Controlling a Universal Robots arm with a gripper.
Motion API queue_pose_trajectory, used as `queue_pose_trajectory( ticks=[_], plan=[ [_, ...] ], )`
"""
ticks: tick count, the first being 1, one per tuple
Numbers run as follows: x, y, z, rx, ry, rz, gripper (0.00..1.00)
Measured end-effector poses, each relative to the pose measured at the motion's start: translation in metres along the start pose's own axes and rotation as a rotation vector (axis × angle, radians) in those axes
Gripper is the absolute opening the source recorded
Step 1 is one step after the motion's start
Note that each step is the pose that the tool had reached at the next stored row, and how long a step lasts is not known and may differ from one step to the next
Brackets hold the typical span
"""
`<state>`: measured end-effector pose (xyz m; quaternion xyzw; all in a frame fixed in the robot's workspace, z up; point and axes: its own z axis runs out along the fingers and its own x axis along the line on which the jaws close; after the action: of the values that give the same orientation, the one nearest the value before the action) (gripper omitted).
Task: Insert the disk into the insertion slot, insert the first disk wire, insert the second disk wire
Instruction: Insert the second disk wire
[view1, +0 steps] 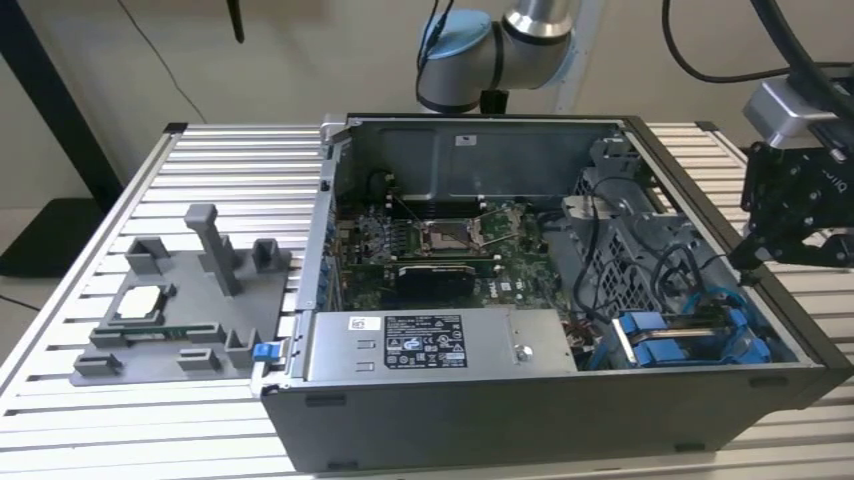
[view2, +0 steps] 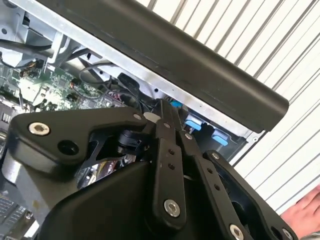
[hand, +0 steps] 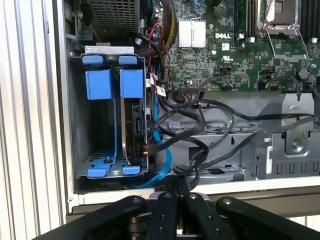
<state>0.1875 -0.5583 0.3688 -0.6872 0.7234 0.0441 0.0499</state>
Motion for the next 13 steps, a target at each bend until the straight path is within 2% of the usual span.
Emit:
queue_pose_trajectory(
  ticks=[2, 3, 8, 13],
  plan=[
    [0.0013, -0.0001, -0.0027, -0.0074, 0.0006, 0.001, 0.00],
    [0.0027, -0.0001, -0.0030, -0.0097, 0.0008, 0.001, 1.00],
    [0.0119, -0.0010, -0.0040, -0.0137, 0.0011, 0.002, 1.00],
    [0.0134, -0.0009, 0.0034, -0.0126, 0.0009, 0.007, 1.00]
  ],
)
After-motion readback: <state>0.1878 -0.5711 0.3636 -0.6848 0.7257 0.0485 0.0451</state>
